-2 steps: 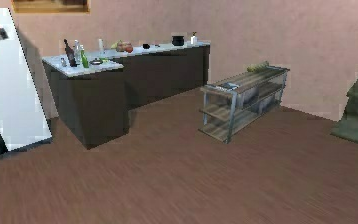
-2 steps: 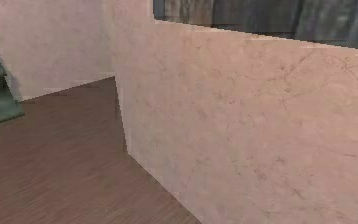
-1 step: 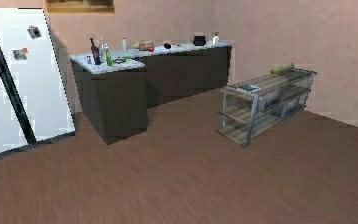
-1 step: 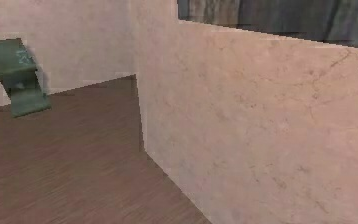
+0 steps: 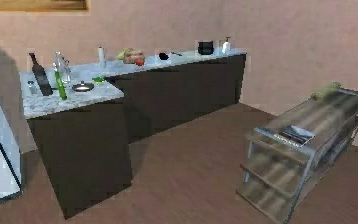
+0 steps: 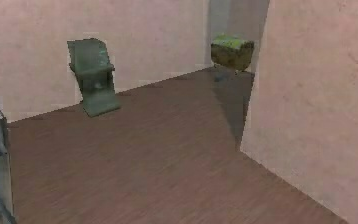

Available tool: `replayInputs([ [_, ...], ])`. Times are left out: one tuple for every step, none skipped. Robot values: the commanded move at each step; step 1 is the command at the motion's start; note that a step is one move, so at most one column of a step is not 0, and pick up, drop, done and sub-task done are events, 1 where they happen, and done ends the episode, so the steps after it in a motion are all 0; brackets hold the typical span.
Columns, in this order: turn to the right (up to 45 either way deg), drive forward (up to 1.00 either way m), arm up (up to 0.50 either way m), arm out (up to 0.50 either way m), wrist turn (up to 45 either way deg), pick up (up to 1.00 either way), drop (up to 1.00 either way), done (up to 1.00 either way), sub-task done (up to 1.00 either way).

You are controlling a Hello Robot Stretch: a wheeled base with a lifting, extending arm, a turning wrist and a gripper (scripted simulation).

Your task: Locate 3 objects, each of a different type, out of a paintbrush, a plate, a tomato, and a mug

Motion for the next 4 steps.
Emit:
replayInputs([
  [0.0, 1.00, 0.00, 0.00, 0.0, 0.00, 0.00, 0.00, 0.00],
  [0.0, 0.25, 0.00, 0.00, 0.0, 0.00, 0.00, 0.00, 0.00],
  [-12.0, 0.00, 0.00, 0.00, 0.0, 0.00, 0.00, 0.00, 0.00],
  [0.0, 0.45, 0.00, 0.00, 0.0, 0.00, 0.00, 0.00, 0.00],
])
